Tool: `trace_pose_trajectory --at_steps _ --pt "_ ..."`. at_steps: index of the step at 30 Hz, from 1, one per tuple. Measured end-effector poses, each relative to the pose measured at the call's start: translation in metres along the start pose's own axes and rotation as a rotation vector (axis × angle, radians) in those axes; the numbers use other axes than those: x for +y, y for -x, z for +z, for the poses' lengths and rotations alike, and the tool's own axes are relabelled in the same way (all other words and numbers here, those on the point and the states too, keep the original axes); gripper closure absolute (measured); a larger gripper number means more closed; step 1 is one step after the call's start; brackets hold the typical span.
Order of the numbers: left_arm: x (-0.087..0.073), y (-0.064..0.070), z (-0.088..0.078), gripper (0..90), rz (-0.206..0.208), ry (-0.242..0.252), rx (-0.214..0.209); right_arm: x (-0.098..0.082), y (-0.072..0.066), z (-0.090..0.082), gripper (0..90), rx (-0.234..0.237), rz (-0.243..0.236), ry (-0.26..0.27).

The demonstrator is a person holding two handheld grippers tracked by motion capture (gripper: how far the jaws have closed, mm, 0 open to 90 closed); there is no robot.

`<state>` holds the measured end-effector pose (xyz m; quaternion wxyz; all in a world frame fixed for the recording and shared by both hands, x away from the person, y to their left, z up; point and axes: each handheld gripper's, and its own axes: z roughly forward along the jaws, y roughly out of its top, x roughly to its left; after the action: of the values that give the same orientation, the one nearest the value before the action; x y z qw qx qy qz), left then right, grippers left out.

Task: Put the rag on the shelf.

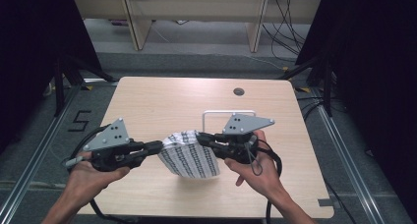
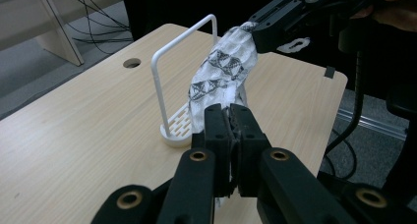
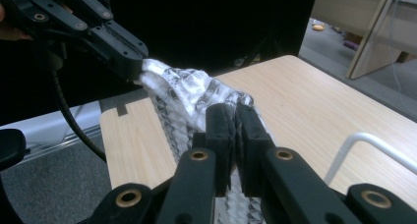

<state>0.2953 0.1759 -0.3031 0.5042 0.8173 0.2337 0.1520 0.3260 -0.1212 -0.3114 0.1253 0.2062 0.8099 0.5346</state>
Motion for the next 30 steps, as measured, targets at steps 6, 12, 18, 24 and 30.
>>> trace_pose_trajectory --at_steps 6,12,18,24,30 --pt "0.025 0.007 0.006 86.8 0.042 0.025 -0.017 0.007 0.003 -0.022 86.4 -0.026 0.017 0.032" --pt "0.046 0.012 0.011 86.8 0.074 0.047 -0.032 0.016 0.005 -0.039 86.4 -0.057 0.010 0.055" --pt "0.062 0.013 0.026 86.8 0.082 0.051 -0.052 0.021 0.011 -0.052 86.4 -0.086 0.002 0.090" --pt "0.079 0.005 0.040 86.7 0.069 0.068 -0.055 0.020 0.023 -0.060 86.4 -0.124 0.033 0.086" --pt "0.096 -0.002 0.059 86.7 0.063 0.053 -0.057 0.018 0.040 -0.066 86.4 -0.163 0.062 0.097"
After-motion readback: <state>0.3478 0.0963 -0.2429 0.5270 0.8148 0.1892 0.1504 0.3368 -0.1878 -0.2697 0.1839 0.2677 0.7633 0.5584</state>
